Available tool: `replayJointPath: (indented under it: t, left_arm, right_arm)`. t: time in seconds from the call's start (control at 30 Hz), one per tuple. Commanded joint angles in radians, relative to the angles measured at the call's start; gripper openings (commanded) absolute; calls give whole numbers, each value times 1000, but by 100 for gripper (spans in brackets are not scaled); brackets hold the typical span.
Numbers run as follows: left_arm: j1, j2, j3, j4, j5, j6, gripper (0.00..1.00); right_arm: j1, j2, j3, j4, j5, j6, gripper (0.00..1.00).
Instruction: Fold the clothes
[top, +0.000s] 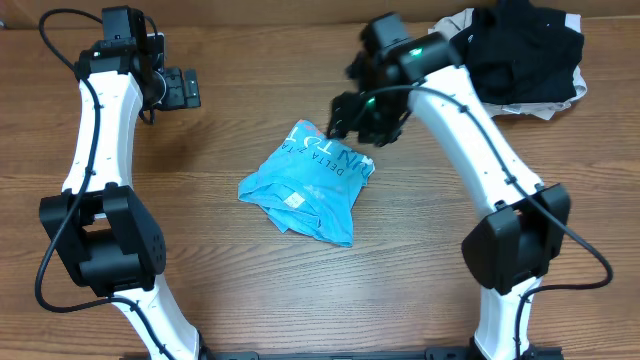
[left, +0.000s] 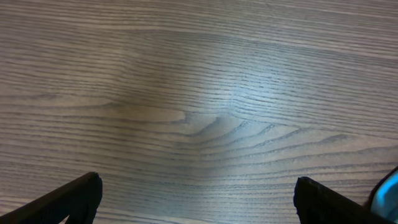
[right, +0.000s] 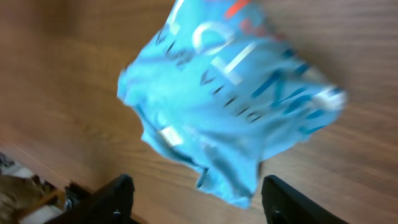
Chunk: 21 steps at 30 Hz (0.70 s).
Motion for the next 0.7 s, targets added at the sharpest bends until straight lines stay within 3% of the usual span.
replayJointPath:
  t: [0.0, 0.1, 0.23, 0.67]
  left_arm:
    - [4, -8, -5, -2, 11, -18, 100]
    - [4, -8, -5, -2, 11, -18, 100]
    - [4, -8, -5, -2, 11, -18, 100]
    - [4, -8, -5, -4, 11, -18, 100]
  right_arm:
    - [74, -20, -43, 7, 77, -3, 76]
    - [127, -14, -82, 8, 141, -85, 85]
    - [177, -13, -176, 26, 175, -200, 86]
    - [193, -13, -476, 162, 216, -158, 86]
